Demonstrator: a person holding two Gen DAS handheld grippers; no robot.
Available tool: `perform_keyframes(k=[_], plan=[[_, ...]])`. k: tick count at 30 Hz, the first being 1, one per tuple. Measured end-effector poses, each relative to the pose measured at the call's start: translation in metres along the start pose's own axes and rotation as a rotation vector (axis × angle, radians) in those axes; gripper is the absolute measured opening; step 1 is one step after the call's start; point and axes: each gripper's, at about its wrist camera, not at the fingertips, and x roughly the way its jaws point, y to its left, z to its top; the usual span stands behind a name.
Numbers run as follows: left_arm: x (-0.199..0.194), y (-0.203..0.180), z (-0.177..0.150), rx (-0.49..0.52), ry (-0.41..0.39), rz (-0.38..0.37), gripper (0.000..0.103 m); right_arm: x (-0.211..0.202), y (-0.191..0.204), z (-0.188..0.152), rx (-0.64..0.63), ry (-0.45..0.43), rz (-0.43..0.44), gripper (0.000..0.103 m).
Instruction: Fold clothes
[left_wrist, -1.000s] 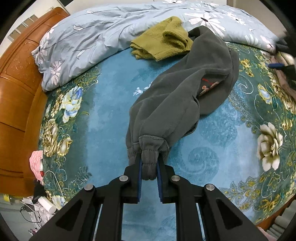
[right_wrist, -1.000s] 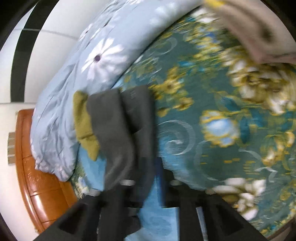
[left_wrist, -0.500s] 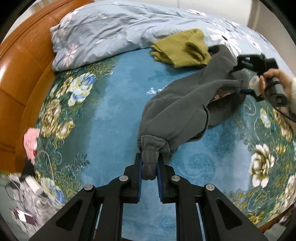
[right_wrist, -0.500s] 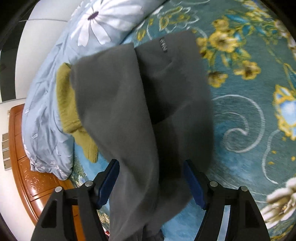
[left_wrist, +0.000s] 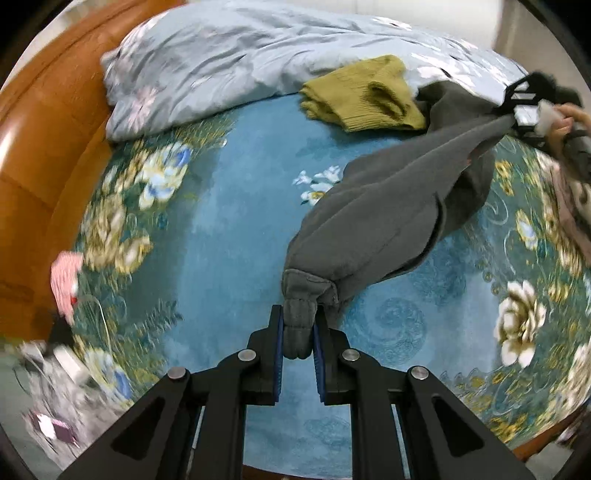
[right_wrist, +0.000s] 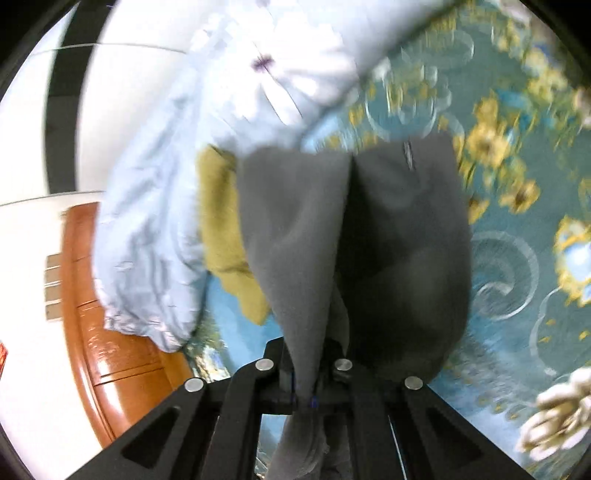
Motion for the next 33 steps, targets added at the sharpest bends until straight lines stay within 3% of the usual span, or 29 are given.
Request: perform_keyframes(k=[4,8,10,15,19,23,27,30,33], plan=[[-0.005,-0.03,0.014,0.172,-0.07,0.063,0.014,-0.069,-0.032,-0.015,0.0,-0.098,0.035,0.004],[-0.006,-0.054,0.028,0.256,-0.105,0.065,0.014,-0.135,-0.1,-0.05,0.077,-0.19,-0.007,0.004],[-0.006,-0.066,0.032,0.29,-0.112,0.063,0.015,-0.157,-0.135,-0.077,0.11,-0.206,-0.071,0.004],[0.006,-0.078,0.02,0.374,-0.093,0.094,0.015,-0.162,-0.211,-0.152,0.229,-0.104,-0.202,0.004],[0.019,-0.052,0.016,0.39,-0.072,0.124,0.015,-0.122,-0.226,-0.207,0.242,0.046,-0.248,0.004],[0.026,-0.013,0.029,0.333,-0.083,0.126,0.015,-0.08,-0.204,-0.243,0.156,0.176,-0.27,0.004],[0.041,0.029,0.041,0.247,-0.076,0.099,0.02,-0.052,-0.167,-0.25,0.069,0.188,-0.297,0.004],[0.071,0.069,0.039,0.127,0.01,0.028,0.027,-0.035,-0.147,-0.251,0.055,0.171,-0.337,0.004],[0.1,0.11,0.02,-0.056,0.112,-0.043,0.027,-0.025,-0.135,-0.251,0.079,0.149,-0.378,0.004]])
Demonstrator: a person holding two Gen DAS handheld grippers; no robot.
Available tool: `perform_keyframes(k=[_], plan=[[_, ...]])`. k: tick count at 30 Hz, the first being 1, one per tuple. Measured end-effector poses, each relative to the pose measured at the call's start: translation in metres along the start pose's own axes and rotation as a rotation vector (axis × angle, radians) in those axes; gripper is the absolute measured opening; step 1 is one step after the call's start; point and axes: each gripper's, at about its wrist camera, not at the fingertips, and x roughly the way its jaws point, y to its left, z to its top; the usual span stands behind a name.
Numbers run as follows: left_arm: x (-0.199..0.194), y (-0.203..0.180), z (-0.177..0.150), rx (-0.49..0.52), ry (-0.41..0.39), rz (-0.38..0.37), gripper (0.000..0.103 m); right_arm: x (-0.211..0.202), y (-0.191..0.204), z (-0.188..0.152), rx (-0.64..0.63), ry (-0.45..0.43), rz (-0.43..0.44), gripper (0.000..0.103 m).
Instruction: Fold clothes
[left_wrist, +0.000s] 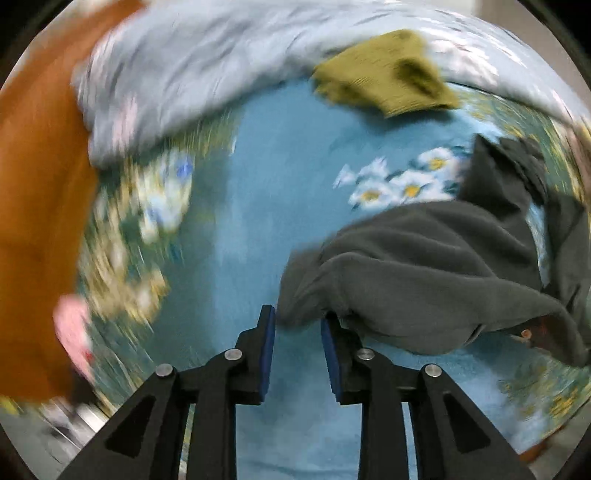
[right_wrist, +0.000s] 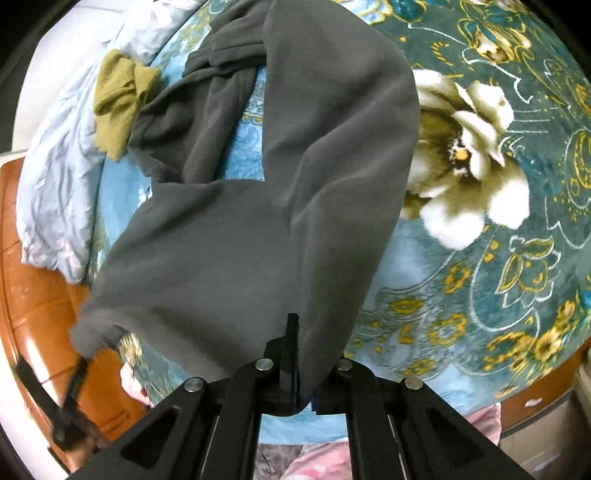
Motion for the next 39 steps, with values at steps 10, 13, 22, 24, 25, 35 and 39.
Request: perform_keyframes(k=[10,13,22,24,25,35,39], plan=[[0.103,0.126,-0.131,-1.15,0.278,-0.577,0.053,0.026,0.037,-0.004,0.034,-0.018,-0.174,0.005],[0.111,0.117,-0.117,-1.102,0.266,-0.654,0.061,0.023,0.04,-0.004,0.054,-0.03,-0.194,0.005],[0.13,0.075,-0.036,-1.047,0.271,-0.706,0.041,-0.005,0.032,-0.008,0.11,-0.065,-0.172,0.005],[0.131,0.071,-0.025,-1.039,0.28,-0.678,0.026,-0.008,0.037,-0.016,0.104,-0.062,-0.165,0.005],[0.131,0.072,-0.023,-1.035,0.278,-0.666,0.024,-0.01,0.039,-0.022,0.101,-0.061,-0.161,0.005],[0.123,0.108,-0.085,-1.085,0.286,-0.472,0.018,-0.014,0.036,-0.023,0.059,-0.014,-0.115,0.023],[0.124,0.125,-0.112,-1.126,0.328,-0.407,0.018,-0.03,0.023,-0.007,0.065,-0.066,-0.084,0.038]])
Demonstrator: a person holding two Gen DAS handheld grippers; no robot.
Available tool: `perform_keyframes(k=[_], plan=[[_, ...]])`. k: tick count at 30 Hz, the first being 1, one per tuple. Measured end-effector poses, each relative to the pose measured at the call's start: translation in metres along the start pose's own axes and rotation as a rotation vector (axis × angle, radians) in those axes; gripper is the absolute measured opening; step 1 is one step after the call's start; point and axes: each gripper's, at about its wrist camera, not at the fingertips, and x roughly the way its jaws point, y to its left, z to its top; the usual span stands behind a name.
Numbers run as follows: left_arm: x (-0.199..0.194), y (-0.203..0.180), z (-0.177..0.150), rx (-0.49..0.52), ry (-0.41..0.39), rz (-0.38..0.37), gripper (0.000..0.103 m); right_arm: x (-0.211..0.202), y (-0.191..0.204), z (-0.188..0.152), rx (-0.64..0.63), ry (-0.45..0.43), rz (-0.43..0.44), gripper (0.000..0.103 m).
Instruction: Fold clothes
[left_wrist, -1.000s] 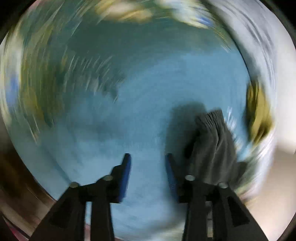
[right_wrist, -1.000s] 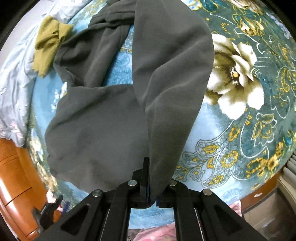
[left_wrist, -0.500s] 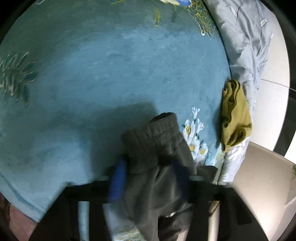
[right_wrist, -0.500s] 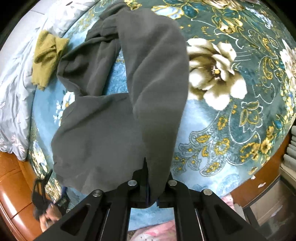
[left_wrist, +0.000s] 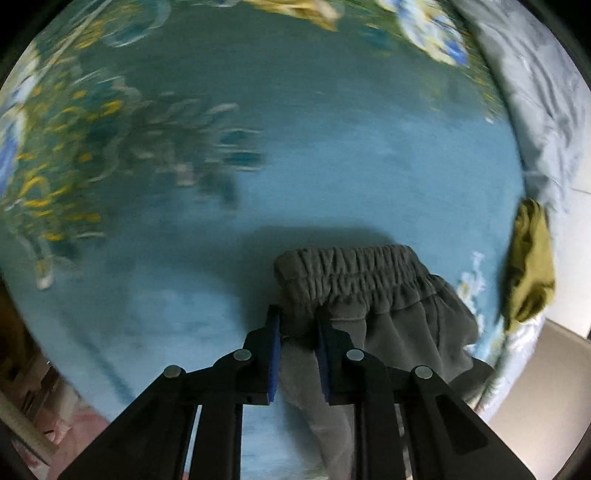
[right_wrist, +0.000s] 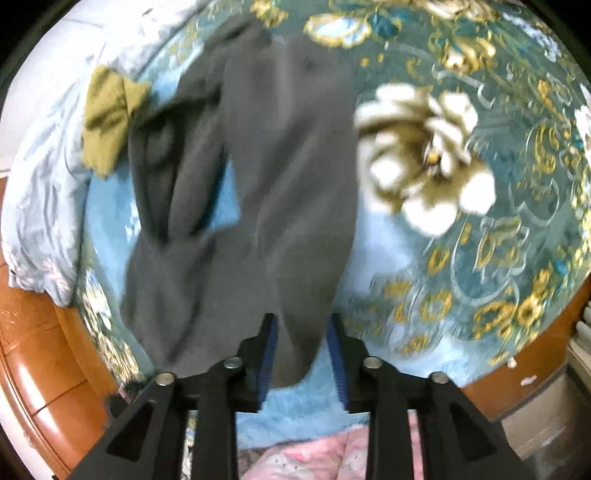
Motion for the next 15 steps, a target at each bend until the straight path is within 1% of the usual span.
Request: perform_keyframes(k=[1,2,4,7,10,13,15], plan=[[-0.002,0.002,-0.001,-0.004,-0.005,0.008,0.018,-0.003,-0.005,0.008,0.012,-0.019,-0.001,0.042],[-0.004,0.0,-0.002,-0.002,-0.009,0.014,0.018,-0.006,-0.012,0.017,0.031,-0.038,-0.002,0.044],[-0.009,-0.009,-0.005,0.021,-0.019,0.039,0.018,-0.009,-0.028,0.035,0.094,-0.075,0.013,0.049],[-0.016,-0.024,-0.008,0.065,-0.022,0.095,0.018,-0.002,-0.053,0.063,0.217,-0.108,0.081,0.058],[-0.026,-0.037,-0.011,0.098,-0.028,0.128,0.018,0.01,-0.068,0.088,0.302,-0.119,0.137,0.058],[-0.033,-0.047,-0.015,0.122,-0.039,0.152,0.018,0.029,-0.068,0.106,0.344,-0.108,0.167,0.058],[-0.037,-0.052,-0.018,0.133,-0.046,0.166,0.019,0.042,-0.065,0.114,0.373,-0.084,0.195,0.058]])
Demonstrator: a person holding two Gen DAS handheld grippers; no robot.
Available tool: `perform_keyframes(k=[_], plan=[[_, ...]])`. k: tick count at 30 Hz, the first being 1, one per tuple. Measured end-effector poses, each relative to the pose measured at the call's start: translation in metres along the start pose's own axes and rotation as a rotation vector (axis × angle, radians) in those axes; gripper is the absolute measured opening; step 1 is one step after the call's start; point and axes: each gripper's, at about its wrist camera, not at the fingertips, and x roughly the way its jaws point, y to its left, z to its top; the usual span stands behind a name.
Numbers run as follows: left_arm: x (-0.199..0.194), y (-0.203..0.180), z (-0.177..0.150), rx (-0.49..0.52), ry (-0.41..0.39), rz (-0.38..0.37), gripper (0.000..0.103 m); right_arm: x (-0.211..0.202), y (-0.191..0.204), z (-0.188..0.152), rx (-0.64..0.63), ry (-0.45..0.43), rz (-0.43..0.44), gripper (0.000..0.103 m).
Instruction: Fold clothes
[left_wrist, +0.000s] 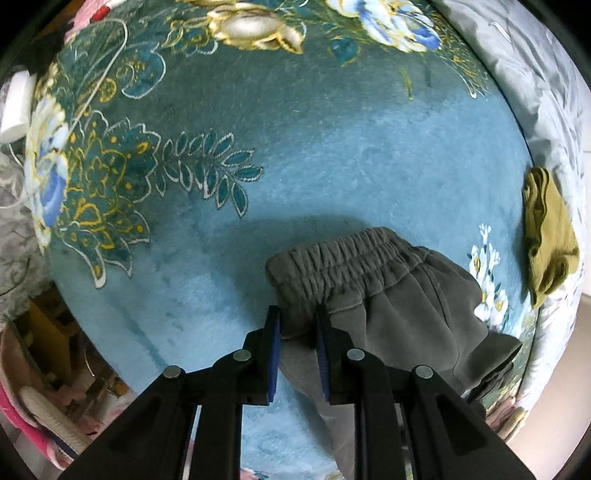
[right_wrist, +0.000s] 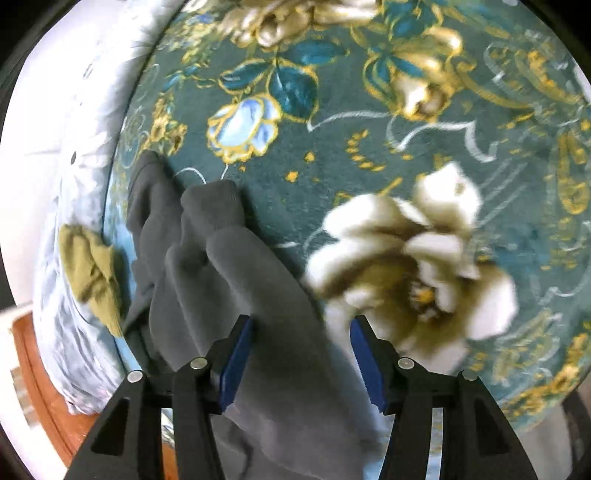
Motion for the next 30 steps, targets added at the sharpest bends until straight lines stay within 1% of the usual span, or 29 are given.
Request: perform_keyframes(k=[2,3,4,5,6,7,9,11,12,14,15,16,19,21,23,24,25,27,28,29,30], plan=[[-0.003,-0.002,-0.002,0.011,-0.007,0.013,0.019,0.013,0.002,0.0,0.032,0.032,0.017,0.055],[-0.003,-0.003,-0.003,0.015,-0.009,0.018,0.019,0.017,0.003,-0.001,0.047,0.05,0.027,0.043],[-0.004,-0.004,-0.004,0.018,-0.011,0.023,0.019,0.021,0.004,-0.002,0.056,0.069,0.038,0.024],[-0.004,-0.005,-0.004,0.019,-0.014,0.026,0.019,0.022,0.007,-0.005,0.047,0.076,0.041,0.015],[-0.004,-0.009,-0.003,0.02,-0.016,0.029,0.019,0.02,0.011,-0.007,0.027,0.071,0.039,0.003],[0.0,-0.015,-0.011,0.022,-0.02,0.032,0.019,0.012,0.013,-0.008,0.004,0.048,0.039,0.003],[0.003,-0.017,-0.012,0.023,-0.018,0.031,0.019,-0.013,0.014,-0.009,-0.046,-0.031,0.044,0.003],[0.007,-0.008,-0.019,0.03,-0.014,0.03,0.019,-0.038,0.016,-0.009,-0.096,-0.11,0.048,0.003],[0.008,-0.005,-0.022,0.031,-0.008,0.031,0.019,-0.051,0.013,-0.008,-0.108,-0.151,0.04,0.003],[0.014,-0.001,-0.026,0.029,0.01,0.029,0.019,-0.076,-0.007,-0.004,-0.095,-0.227,-0.022,0.003],[0.018,0.0,-0.027,0.025,0.02,0.027,0.019,-0.082,-0.02,0.0,-0.076,-0.24,-0.055,0.003],[0.021,0.002,-0.028,0.021,0.029,0.025,0.019,-0.083,-0.034,0.004,-0.049,-0.234,-0.087,0.003],[0.028,0.006,-0.028,0.008,0.049,0.019,0.021,-0.079,-0.072,0.011,0.048,-0.186,-0.149,0.003],[0.03,0.009,-0.025,-0.006,0.058,0.006,0.023,-0.08,-0.082,0.015,0.075,-0.177,-0.189,0.007],[0.03,0.014,-0.018,-0.022,0.073,-0.009,0.026,-0.085,-0.079,0.02,0.085,-0.198,-0.221,0.009],[0.025,0.018,-0.014,-0.026,0.069,0.004,0.032,-0.089,-0.074,0.024,0.09,-0.218,-0.244,0.014],[0.023,0.023,-0.009,-0.038,0.06,0.016,0.039,-0.095,-0.067,0.028,0.094,-0.243,-0.273,0.027],[0.019,0.031,0.003,-0.072,0.048,0.027,0.042,-0.103,-0.049,0.04,0.084,-0.299,-0.334,0.041],[0.018,0.036,0.009,-0.095,0.047,0.025,0.042,-0.105,-0.035,0.043,0.067,-0.333,-0.351,0.041],[0.017,0.039,0.014,-0.112,0.045,0.022,0.042,-0.106,-0.02,0.044,0.036,-0.355,-0.349,0.041],[0.017,0.041,0.018,-0.127,0.041,0.022,0.043,-0.102,-0.003,0.045,-0.006,-0.359,-0.338,0.044]])
